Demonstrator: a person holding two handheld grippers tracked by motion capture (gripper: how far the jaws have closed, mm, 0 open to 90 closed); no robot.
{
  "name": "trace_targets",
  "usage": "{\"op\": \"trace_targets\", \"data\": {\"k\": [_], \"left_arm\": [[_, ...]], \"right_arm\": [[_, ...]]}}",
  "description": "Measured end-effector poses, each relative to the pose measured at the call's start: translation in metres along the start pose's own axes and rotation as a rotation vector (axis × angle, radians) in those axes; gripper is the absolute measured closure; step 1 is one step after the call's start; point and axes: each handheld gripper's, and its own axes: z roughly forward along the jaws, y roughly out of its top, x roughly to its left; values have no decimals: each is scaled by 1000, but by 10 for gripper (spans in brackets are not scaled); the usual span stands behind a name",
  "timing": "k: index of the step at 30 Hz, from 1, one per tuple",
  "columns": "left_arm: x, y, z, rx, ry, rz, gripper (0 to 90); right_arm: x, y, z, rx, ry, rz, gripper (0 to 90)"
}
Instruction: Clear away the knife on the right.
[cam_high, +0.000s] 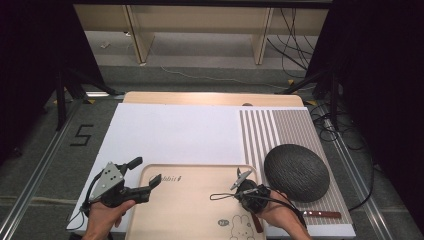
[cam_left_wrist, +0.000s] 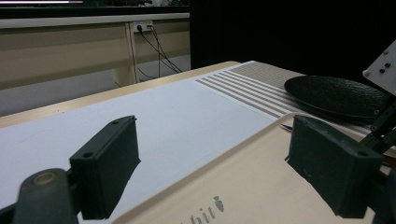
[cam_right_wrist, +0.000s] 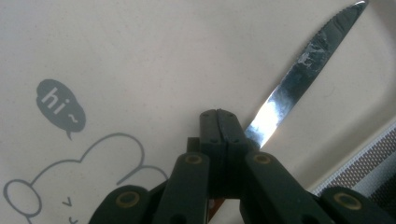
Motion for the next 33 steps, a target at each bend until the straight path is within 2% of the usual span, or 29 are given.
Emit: {"op": "trace_targets", "data": {"k": [12,18,19,21,25,29,31,33], "left_arm": [[0,0,0,0,-1,0,158],[0,0,0,-1,-1,0,158],[0,0,0,0,0,0,158],[0,0,0,0,0,0,158],[0,0,0,0,-1,0,158],[0,0,0,2,-1,1,158],[0,0,1,2,0,1,158],[0,0,1,2,3,-2,158]], "right_arm": [[-7,-8,-3,19,4,22,900],[-8,-10,-5,10,2,21,899],[-8,-10,-6,6,-4,24,863],[-9,-10,-8,-23,1,34,707],[-12,-11,-15,-75,-5,36,481],[-11,-10,-22,-132,-16,53,363],[-11,-10,-24,-141,-11,48,304],[-11,-10,-26,-144,6,40,286]]}}
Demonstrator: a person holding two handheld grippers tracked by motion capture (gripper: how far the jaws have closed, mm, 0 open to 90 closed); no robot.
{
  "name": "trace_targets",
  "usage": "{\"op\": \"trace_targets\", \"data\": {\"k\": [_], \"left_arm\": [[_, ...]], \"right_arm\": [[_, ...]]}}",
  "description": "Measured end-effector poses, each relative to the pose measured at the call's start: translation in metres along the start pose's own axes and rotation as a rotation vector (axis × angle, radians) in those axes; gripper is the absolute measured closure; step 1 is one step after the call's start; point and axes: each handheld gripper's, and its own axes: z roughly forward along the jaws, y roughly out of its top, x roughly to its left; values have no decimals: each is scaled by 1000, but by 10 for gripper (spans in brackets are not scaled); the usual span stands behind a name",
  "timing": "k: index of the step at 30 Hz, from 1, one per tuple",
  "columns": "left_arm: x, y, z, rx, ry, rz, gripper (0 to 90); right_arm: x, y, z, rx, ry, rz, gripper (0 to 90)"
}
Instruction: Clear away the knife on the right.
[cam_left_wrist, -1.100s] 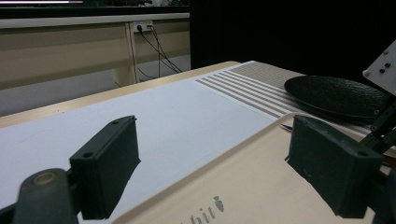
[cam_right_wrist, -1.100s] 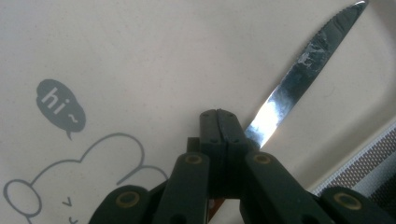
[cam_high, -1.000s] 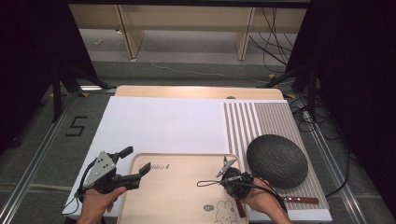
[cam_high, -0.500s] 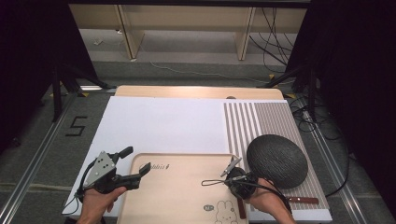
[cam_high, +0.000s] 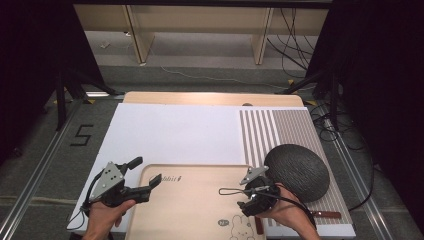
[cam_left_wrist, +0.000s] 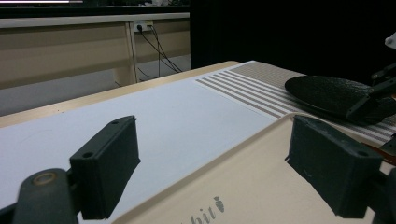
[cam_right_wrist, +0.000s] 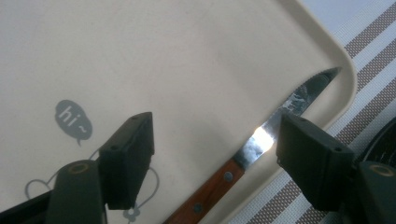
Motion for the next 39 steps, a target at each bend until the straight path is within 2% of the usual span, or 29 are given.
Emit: {"op": "trace_targets", "data": {"k": [2,8,9,15,16,19,23,24,28,29,31,34,38,39], "left_arm": [[0,0,0,0,1,0,158],[1,0,0,-1,1,-4,158],[1,0,0,1,2,-2,158],[1,0,2,4,5,-6,158],[1,0,2,5,5,-7,158],[1,0,2,4,7,-7,158],[1,0,1,5,5,-6,158],[1,0,2,-3,-2,-10,158],[1,0,1,0,6,-11,158],[1,0,1,0,5,-10,159],[1,0,0,-1,5,-10,159],[2,0,0,-2,6,-11,158],[1,0,0,-1,5,-9,159],[1,0,0,-2,5,-9,159]], "right_arm": [[-2,0,-1,-14,10,-21,269],[-6,-3,-9,-33,16,-6,247],[-6,-3,-10,-32,14,9,239],[-17,-12,-17,-47,22,46,203],[-19,-13,-17,-56,13,37,204],[-22,-16,-22,-42,12,76,200],[-27,-19,-23,-60,15,59,199],[-26,-20,-24,-55,19,80,196],[-28,-23,-26,-50,9,87,194],[-28,-23,-27,-47,10,105,194],[-30,-24,-27,-51,8,89,194],[-30,-26,-29,-47,8,111,194],[-34,-29,-30,-52,0,103,194],[-34,-29,-31,-46,5,117,194]]}}
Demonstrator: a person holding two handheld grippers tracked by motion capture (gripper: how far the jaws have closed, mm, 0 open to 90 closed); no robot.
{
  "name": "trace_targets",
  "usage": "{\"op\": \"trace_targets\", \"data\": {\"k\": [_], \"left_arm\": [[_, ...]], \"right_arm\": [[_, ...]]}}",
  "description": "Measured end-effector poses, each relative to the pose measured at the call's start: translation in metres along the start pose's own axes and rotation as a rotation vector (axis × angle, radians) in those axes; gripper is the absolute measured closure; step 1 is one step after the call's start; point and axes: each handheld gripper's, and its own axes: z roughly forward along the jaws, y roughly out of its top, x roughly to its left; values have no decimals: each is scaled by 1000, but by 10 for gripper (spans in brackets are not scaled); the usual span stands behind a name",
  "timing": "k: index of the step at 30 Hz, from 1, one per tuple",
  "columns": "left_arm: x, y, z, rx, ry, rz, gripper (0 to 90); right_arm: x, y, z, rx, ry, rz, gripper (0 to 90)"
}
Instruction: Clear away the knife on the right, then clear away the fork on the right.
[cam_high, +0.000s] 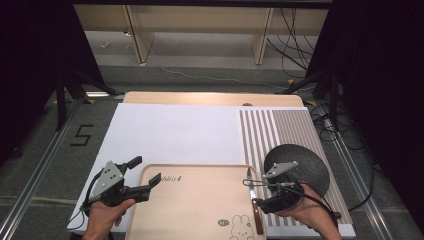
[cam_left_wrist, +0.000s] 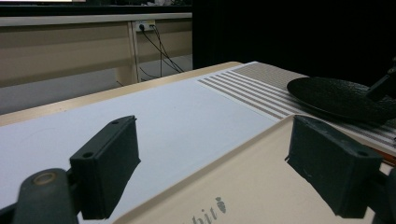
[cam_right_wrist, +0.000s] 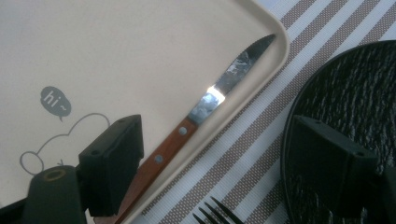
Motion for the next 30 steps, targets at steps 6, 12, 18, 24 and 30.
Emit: {"op": "trace_targets", "data": {"k": [6,12,18,24,30], "left_arm": [[0,0,0,-1,3,0,158],[0,0,-1,4,5,3,158],[-1,0,0,2,0,10,159],[0,-1,-4,-1,3,6,159],[-1,-1,-3,2,2,11,159]], "right_arm": [[-5,-6,-7,4,-13,9,194],[-11,-13,-12,26,-10,48,194],[-15,-20,-17,34,-16,56,194],[-22,-32,-24,43,-25,47,194],[-29,-41,-31,76,-21,71,194]]}}
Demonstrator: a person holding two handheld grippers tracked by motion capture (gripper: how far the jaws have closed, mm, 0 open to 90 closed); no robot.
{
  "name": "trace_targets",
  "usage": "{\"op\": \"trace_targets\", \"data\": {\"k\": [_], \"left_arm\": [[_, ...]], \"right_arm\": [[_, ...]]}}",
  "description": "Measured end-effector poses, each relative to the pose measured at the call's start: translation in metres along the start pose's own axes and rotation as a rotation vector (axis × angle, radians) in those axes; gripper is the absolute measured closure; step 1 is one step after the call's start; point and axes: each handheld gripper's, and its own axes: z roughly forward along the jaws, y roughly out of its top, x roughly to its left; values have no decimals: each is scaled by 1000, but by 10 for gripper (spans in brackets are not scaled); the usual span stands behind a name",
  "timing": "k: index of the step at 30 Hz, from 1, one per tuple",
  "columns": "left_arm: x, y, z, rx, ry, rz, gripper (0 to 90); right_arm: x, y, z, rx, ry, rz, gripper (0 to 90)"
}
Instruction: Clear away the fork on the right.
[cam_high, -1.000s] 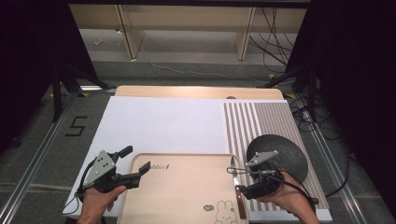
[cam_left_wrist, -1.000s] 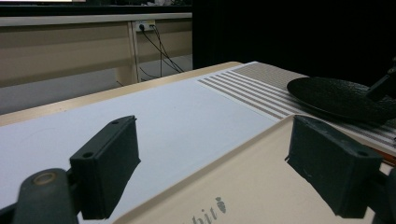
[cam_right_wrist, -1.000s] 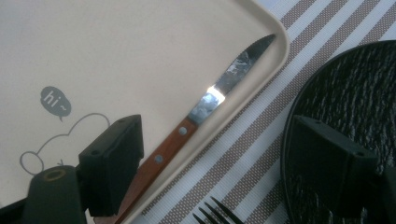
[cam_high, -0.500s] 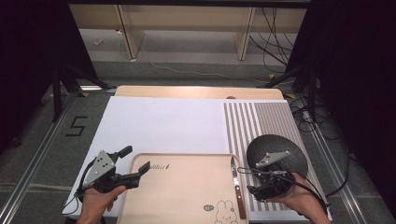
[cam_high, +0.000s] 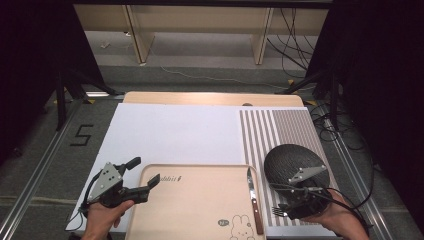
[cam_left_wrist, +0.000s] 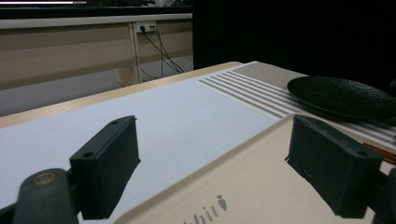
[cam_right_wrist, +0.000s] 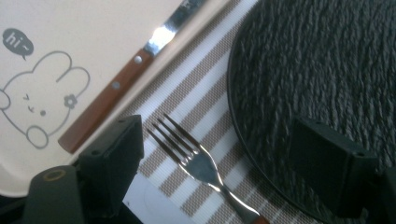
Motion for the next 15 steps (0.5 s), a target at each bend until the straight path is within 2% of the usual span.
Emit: {"op": "trace_targets", "data": {"k": [4,9,11,15], "left_arm": [[0,0,0,-2,0,1,158],[1,0,-1,-7,3,-4,158],[0,0,0,-5,1,-1,159],[0,0,0,-3,1,1,158]], "right_arm": [[-7,-7,-6,15,-10,-4,191],[-17,-20,-13,38,-28,16,193],[-19,-26,-13,44,-28,37,196],[-23,-33,-12,78,-35,46,199]]}}
